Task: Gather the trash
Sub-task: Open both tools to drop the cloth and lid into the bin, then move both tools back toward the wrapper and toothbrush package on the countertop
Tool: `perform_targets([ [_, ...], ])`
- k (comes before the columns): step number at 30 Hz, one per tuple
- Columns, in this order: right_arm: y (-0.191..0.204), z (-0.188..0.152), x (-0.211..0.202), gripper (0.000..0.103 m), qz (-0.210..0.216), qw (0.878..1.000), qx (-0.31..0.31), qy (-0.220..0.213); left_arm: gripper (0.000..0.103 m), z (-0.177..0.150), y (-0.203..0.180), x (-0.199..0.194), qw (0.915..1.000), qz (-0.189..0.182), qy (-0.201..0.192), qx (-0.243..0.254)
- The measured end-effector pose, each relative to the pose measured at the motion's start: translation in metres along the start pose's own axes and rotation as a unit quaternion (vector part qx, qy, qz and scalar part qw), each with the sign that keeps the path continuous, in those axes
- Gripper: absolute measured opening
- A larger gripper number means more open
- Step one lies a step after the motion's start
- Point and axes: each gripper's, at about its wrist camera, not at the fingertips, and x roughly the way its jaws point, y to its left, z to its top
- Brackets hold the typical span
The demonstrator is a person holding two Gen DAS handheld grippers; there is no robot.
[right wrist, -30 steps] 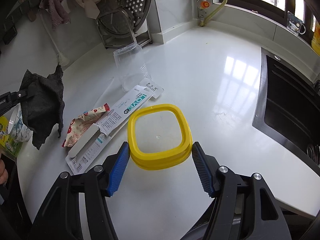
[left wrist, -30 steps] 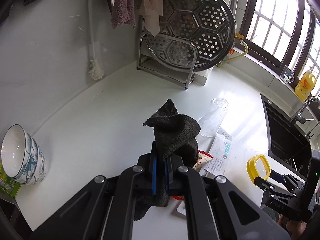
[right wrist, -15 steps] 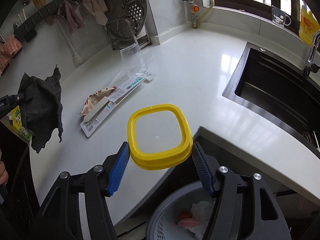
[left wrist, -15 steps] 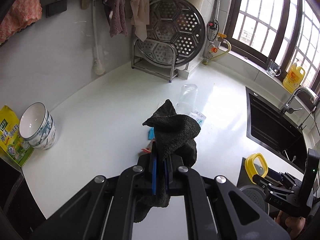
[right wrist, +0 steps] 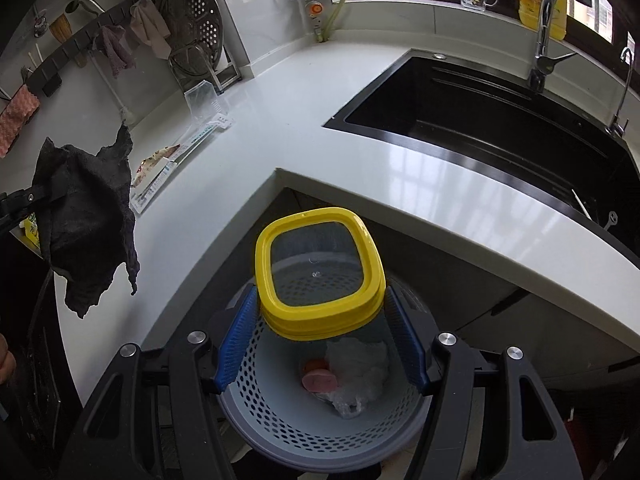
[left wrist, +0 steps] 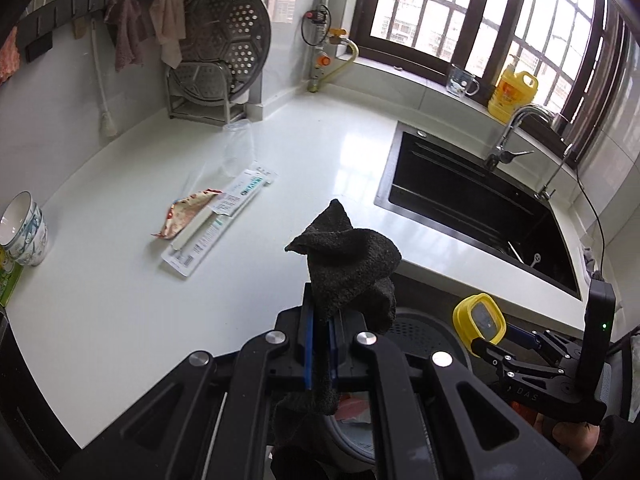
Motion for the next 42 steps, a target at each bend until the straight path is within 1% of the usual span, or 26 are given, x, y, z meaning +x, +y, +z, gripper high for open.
perform_targets([
  [5,-0.024,-0.022,0.000,0.062,-0.003,1.000,-0.001,0.017,0.006,-0.023,-0.043,0.016,0.9994,-0.016,0.028,0.014],
  [10,-0.038,-0.041,0.006,0.062,0.008,0.999,-0.002,0.037,0.006,-0.046,-0.072,0.041,0.9976,-0.017,0.063,0.022],
  [14,-0.046,-0.050,0.022,0.062,0.018,0.998,-0.004,0.060,0.006,-0.064,-0.085,0.063,0.9949,-0.016,0.096,0.026],
  [18,-0.048,-0.055,0.038,0.062,0.026,0.997,-0.004,0.077,0.006,-0.078,-0.093,0.081,0.9923,-0.007,0.120,0.030],
  [21,-0.048,-0.056,0.046,0.062,0.031,0.996,-0.004,0.086,0.006,-0.083,-0.095,0.089,0.9913,0.000,0.129,0.029],
  [24,-0.049,-0.055,0.052,0.062,0.035,0.995,-0.003,0.095,0.009,-0.084,-0.094,0.091,0.9906,0.006,0.134,0.025],
  [25,-0.049,-0.054,0.052,0.062,0.034,0.995,-0.003,0.095,0.012,-0.084,-0.094,0.091,0.9906,0.008,0.135,0.023],
  [26,-0.050,-0.054,0.052,0.062,0.034,0.995,-0.002,0.096,0.020,-0.084,-0.094,0.090,0.9907,0.011,0.134,0.021],
  [27,-0.051,-0.054,0.053,0.062,0.035,0.995,0.000,0.098,0.026,-0.084,-0.093,0.089,0.9909,0.014,0.132,0.019],
  [29,-0.053,-0.053,0.052,0.062,0.034,0.995,0.003,0.098,0.056,-0.082,-0.092,0.084,0.9921,0.020,0.122,0.015],
  [30,-0.054,-0.053,0.052,0.062,0.033,0.995,0.005,0.098,0.061,-0.081,-0.091,0.081,0.9930,0.023,0.115,0.014],
  [32,-0.056,-0.052,0.050,0.062,0.036,0.995,0.010,0.098,0.062,-0.078,-0.091,0.076,0.9938,0.024,0.108,0.013],
  [42,-0.055,-0.049,0.042,0.064,0.041,0.995,0.005,0.092,0.062,-0.075,-0.085,0.065,0.9935,0.038,0.108,-0.001],
])
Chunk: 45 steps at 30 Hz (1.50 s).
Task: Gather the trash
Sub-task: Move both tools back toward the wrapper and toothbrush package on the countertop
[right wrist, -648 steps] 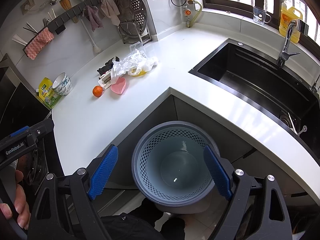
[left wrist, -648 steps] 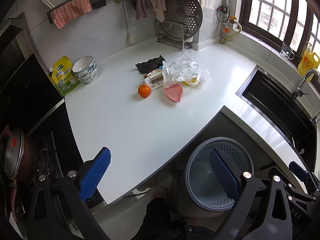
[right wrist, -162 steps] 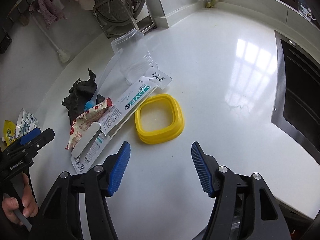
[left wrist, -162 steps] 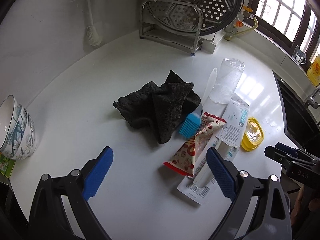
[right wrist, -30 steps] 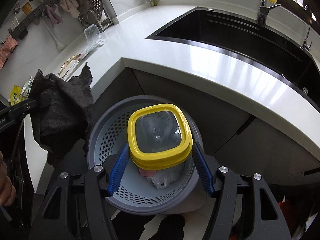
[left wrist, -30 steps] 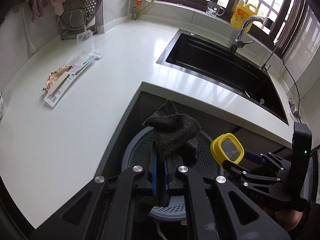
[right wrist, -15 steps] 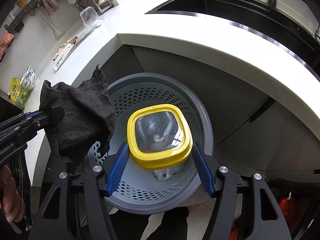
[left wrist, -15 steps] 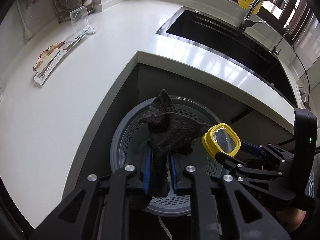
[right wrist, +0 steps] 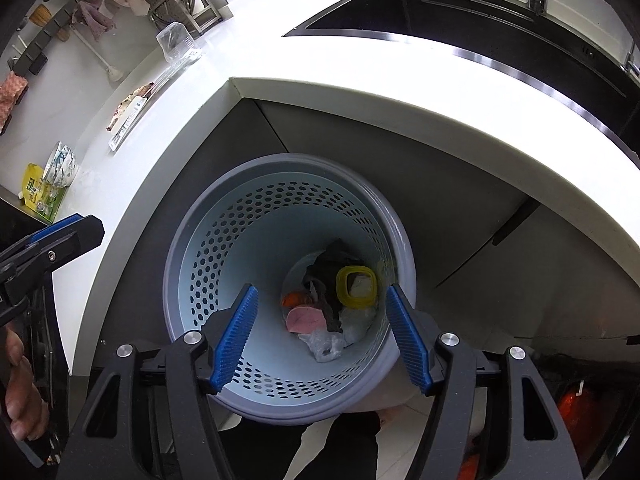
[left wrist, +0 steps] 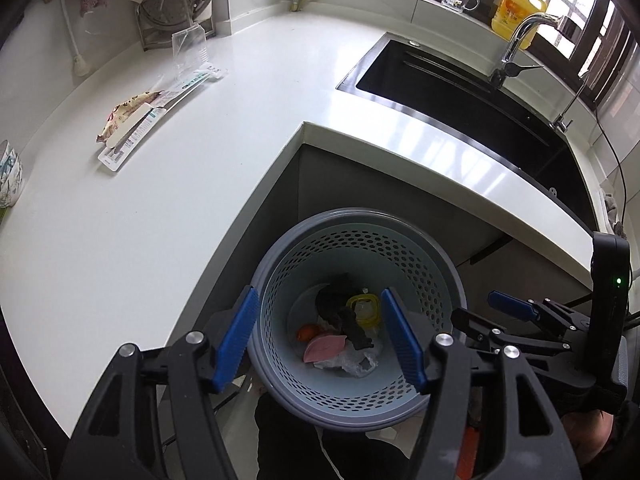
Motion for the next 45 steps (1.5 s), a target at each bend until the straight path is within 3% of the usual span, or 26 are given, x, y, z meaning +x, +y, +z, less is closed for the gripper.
perform_targets([
  [22,0.008,0.000,-0.038,0.064,0.020,0.999,-0.022,-0.020,0.066,-0.002,0.013,-0.058,0.9975,0.020,-0.057,-0.038],
  [36,0.064,0.048,-0.043,0.065,0.048,0.997,-0.045,-0.045,0.071,0.017,0.088,-0.088,0.9903,0.052,-0.089,-0.092],
  [45,0.116,0.091,-0.027,0.066,0.061,0.995,-0.055,-0.048,0.071,0.045,0.151,-0.085,0.9867,0.068,-0.100,-0.109],
])
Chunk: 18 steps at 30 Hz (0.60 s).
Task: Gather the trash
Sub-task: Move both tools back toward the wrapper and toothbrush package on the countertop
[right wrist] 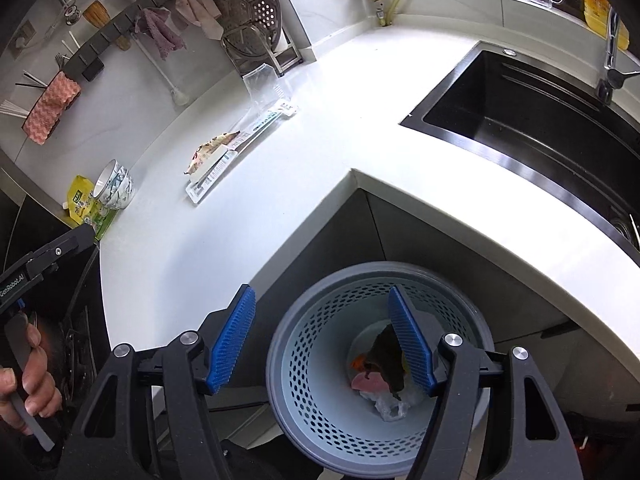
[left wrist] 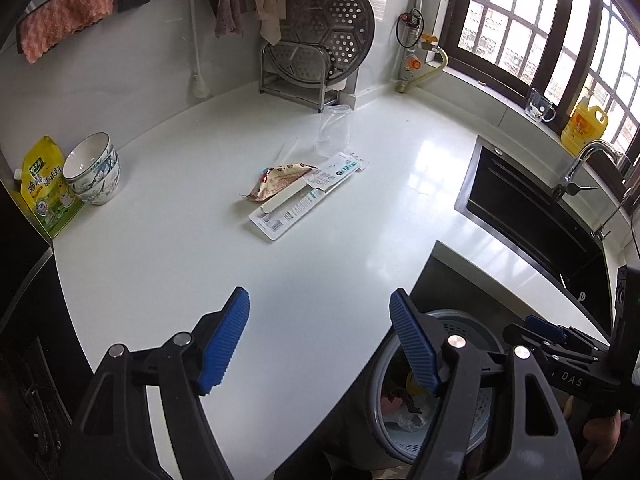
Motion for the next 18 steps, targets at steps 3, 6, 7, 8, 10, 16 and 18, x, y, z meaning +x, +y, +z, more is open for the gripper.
perform_targets([
  [3,0.013,0.013,0.014,0.066,0.004,1.000,0.001,0.006,0.072,0.012,0.017,0.011,1.0000,0.003,0.001,0.001],
  [6,0.027,0.025,0.031,0.066,0.006,1.000,0.000,0.017,0.073,0.025,0.032,0.024,1.0000,0.007,0.004,0.002],
  [7,0.032,0.030,0.037,0.066,0.007,1.000,0.000,0.021,0.073,0.029,0.038,0.029,1.0000,0.007,0.004,0.002],
  [8,0.036,0.035,0.043,0.066,0.007,1.000,-0.001,0.024,0.073,0.033,0.043,0.034,0.9999,0.008,0.005,0.003],
  [10,0.046,0.046,0.056,0.066,0.007,1.000,-0.001,0.030,0.073,0.043,0.054,0.044,0.9999,0.010,0.007,0.003],
  [16,0.072,0.080,0.087,0.066,0.014,0.999,0.009,0.034,0.073,0.073,0.080,0.079,0.9998,0.009,0.016,0.009],
  [18,0.079,0.089,0.099,0.066,0.018,0.999,0.014,0.035,0.073,0.084,0.088,0.089,0.9997,0.008,0.019,0.014],
])
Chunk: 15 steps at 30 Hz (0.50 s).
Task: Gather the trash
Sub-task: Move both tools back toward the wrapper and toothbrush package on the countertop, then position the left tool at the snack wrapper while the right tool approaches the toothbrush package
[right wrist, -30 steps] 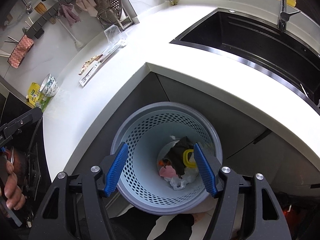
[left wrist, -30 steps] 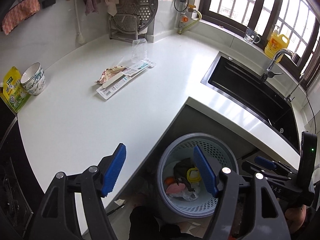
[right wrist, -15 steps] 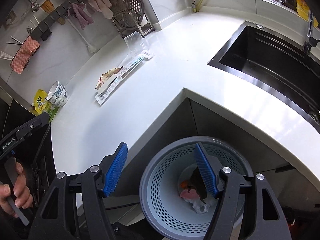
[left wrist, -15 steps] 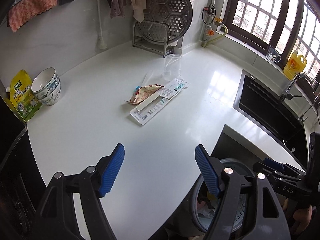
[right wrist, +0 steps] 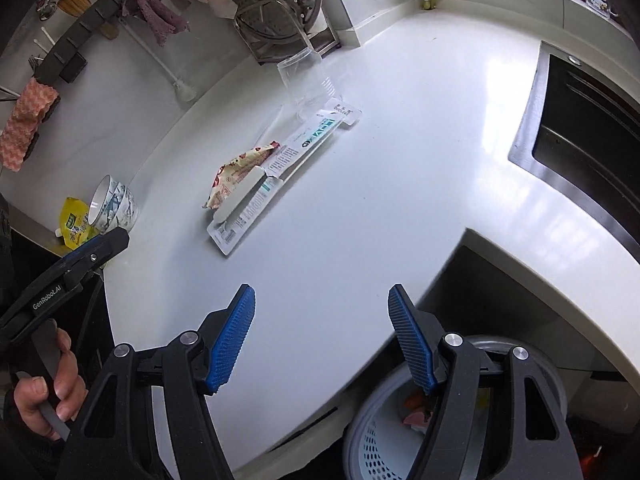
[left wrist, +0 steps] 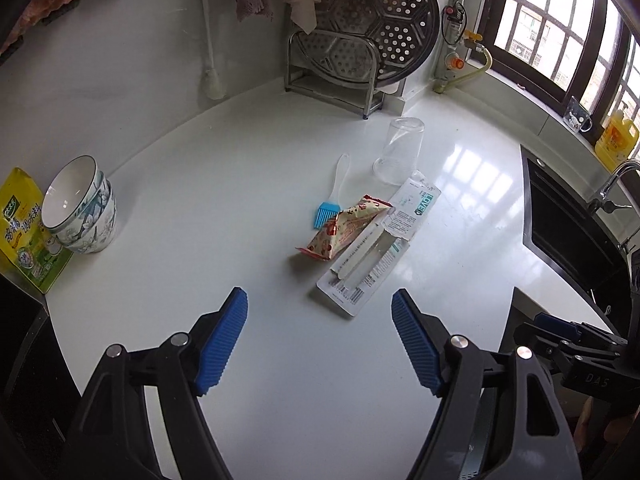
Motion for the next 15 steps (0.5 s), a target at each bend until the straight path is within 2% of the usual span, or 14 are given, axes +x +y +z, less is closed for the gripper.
perform_targets([
  [15,0.036,0.049,0.076,0.066,-0.026,0.999,0.036,0.014,0.076,0.057,0.043,0.068,0.9988,-0.031,0.002,0.038],
])
